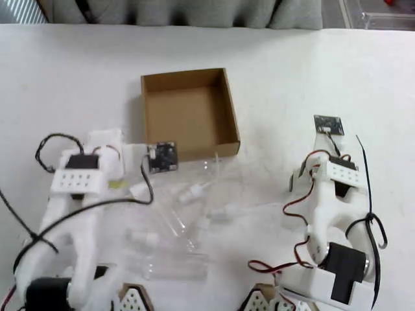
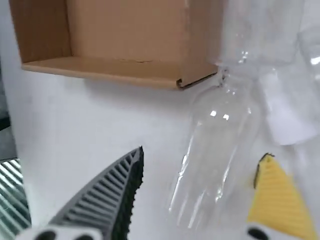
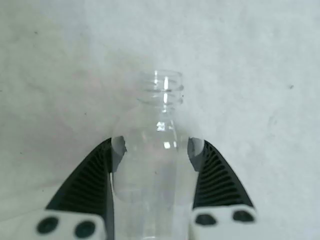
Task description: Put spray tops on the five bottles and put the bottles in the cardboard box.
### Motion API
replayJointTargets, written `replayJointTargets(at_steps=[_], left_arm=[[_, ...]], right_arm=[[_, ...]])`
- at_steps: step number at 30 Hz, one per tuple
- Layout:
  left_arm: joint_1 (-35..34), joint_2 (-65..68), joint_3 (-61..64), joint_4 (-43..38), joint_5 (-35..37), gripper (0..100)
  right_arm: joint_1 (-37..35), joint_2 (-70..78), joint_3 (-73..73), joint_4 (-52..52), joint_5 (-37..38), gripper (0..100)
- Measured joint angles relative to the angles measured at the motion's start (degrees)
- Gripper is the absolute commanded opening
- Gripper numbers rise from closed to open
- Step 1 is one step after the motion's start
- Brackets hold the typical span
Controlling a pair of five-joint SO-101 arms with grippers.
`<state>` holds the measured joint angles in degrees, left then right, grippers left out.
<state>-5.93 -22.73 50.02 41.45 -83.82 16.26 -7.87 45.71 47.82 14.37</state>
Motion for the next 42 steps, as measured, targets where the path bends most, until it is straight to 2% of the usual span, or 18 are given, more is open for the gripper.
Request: replayJointTargets(at_steps=[10, 16, 20, 28, 36, 42], left_arm=[[0.0, 11.52, -2.11, -2.37, -2.55, 34], [0.09, 16.53, -2.2, -4.48, -2.55, 19], [0.09, 16.97, -2.02, -4.22, -2.55, 13], [0.26, 17.32, -4.84, 1.85, -1.67, 12], [0.26, 17.85, -17.41, 16.0, 18.81, 12], [0.26, 17.85, -21.1, 22.42, 40.09, 11]], right_arm=[[0.0, 0.0, 0.0, 0.0, 0.0, 1.6], [0.0, 0.0, 0.0, 0.0, 0.0, 1.6], [0.0, 0.0, 0.0, 0.0, 0.0, 1.6], [0.0, 0.0, 0.0, 0.0, 0.0, 1.6], [0.0, 0.0, 0.0, 0.0, 0.0, 1.6], [0.0, 0.0, 0.0, 0.0, 0.0, 1.9]])
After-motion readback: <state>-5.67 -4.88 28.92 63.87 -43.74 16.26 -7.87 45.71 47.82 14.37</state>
